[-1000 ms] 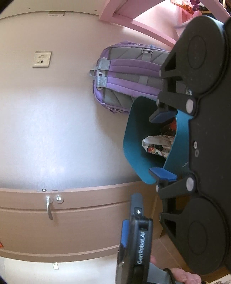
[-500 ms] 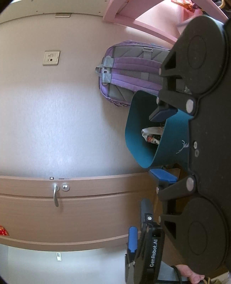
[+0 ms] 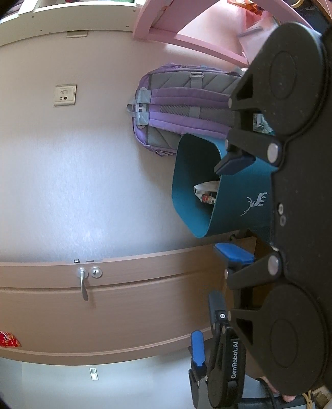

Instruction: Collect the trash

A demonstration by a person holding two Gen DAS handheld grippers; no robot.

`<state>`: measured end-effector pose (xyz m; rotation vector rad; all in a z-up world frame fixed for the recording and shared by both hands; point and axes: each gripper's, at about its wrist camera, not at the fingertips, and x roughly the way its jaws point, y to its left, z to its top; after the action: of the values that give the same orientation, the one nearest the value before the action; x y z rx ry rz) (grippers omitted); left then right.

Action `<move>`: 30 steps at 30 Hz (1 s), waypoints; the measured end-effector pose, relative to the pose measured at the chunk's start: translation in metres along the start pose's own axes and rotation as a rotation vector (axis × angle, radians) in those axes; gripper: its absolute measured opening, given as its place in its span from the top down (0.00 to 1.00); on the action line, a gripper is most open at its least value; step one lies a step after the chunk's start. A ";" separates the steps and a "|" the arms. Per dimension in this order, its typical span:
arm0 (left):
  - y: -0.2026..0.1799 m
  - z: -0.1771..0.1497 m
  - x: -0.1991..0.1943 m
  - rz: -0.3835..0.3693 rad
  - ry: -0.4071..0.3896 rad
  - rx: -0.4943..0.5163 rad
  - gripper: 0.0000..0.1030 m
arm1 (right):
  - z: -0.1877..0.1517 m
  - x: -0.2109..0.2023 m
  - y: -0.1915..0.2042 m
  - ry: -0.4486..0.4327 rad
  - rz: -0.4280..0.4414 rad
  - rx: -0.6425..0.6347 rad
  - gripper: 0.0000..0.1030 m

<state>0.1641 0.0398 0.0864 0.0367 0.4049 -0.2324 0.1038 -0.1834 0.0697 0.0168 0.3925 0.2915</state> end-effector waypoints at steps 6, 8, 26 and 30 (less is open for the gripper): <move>-0.006 0.015 -0.008 0.004 -0.006 0.013 0.01 | 0.011 -0.007 0.001 -0.007 -0.013 0.002 0.43; -0.006 0.021 -0.011 0.007 -0.017 0.017 0.01 | 0.015 -0.010 0.001 -0.013 -0.017 0.000 0.43; -0.011 0.057 -0.019 0.015 -0.038 0.016 0.01 | 0.030 -0.017 -0.002 -0.018 -0.019 0.012 0.43; -0.013 0.057 -0.018 0.017 -0.038 0.023 0.01 | 0.029 -0.017 -0.002 -0.016 -0.019 0.010 0.43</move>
<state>0.1666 0.0263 0.1461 0.0578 0.3640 -0.2202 0.1001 -0.1891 0.1031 0.0252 0.3776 0.2709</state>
